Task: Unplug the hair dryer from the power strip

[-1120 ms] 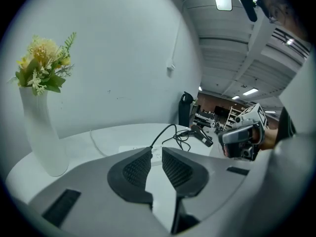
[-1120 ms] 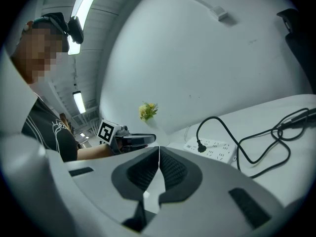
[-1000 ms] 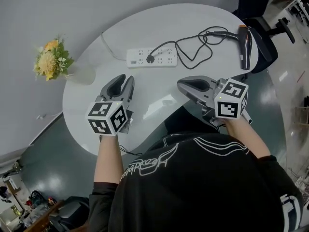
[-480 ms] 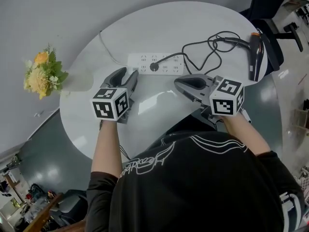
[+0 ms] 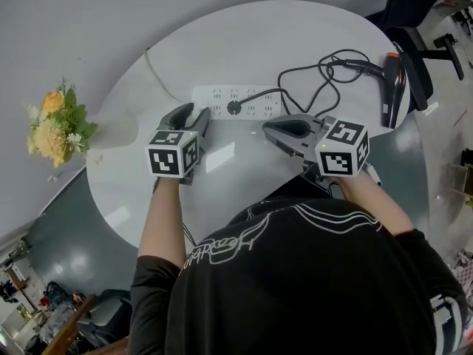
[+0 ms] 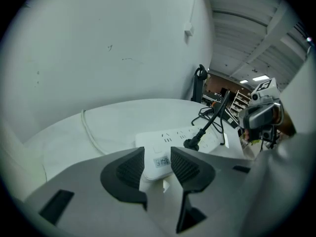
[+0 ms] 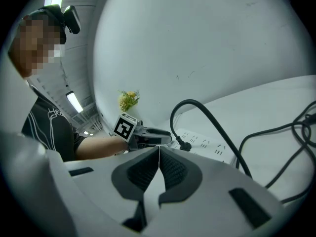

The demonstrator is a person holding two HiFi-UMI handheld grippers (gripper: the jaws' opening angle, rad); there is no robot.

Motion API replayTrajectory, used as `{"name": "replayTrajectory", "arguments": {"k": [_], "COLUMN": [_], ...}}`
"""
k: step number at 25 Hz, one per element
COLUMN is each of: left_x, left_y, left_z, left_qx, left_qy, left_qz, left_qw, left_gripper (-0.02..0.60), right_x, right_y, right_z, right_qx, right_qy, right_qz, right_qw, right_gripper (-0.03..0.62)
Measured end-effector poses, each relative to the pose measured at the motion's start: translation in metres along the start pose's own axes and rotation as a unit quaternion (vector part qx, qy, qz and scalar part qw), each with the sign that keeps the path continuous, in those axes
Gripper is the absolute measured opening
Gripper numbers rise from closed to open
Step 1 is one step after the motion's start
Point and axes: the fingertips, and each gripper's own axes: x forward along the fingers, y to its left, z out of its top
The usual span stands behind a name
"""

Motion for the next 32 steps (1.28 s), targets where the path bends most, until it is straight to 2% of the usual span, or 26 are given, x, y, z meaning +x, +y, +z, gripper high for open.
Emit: {"name": "replayTrajectory", "arguments": {"k": [2,5,9,16,21,24,29,32], "left_x": [0.003,0.003,0.004,0.004,0.004,0.004,0.004,0.005], "left_y": [0.003,0.007,0.006,0.006,0.005,0.005,0.005,0.005], "left_z": [-0.002,-0.003,-0.005,-0.005,-0.005,-0.005,-0.004,-0.004], "left_qx": [0.000,0.010,0.069,0.062,0.060,0.061,0.064,0.063], "left_qy": [0.004,0.004,0.005,0.000,0.002,0.005,0.009,0.007], "left_qz": [0.005,0.021,0.054,0.064,0.060,0.058,0.055,0.056], "left_qw": [1.0000,0.9997,0.9961,0.9960,0.9964,0.9965,0.9964,0.9964], "left_gripper": [0.158,0.119,0.109,0.106,0.104,0.104,0.103,0.103], "right_x": [0.003,0.004,0.005,0.012,0.015,0.020,0.038,0.052], "right_y": [-0.002,-0.007,-0.013,-0.015,-0.030,-0.033,-0.036,-0.036], "right_z": [0.000,-0.001,-0.003,-0.007,-0.002,0.002,0.007,0.008], "right_qx": [-0.002,-0.001,0.006,0.005,-0.014,-0.043,-0.130,-0.153], "right_qy": [0.002,0.007,0.012,0.018,0.009,0.012,0.034,0.040], "right_qz": [-0.002,-0.005,-0.006,-0.010,-0.050,-0.057,-0.069,-0.059], "right_qw": [1.000,1.000,1.000,1.000,0.999,0.997,0.988,0.986], "right_gripper": [-0.003,-0.003,-0.003,-0.003,-0.002,-0.002,0.002,0.003]}}
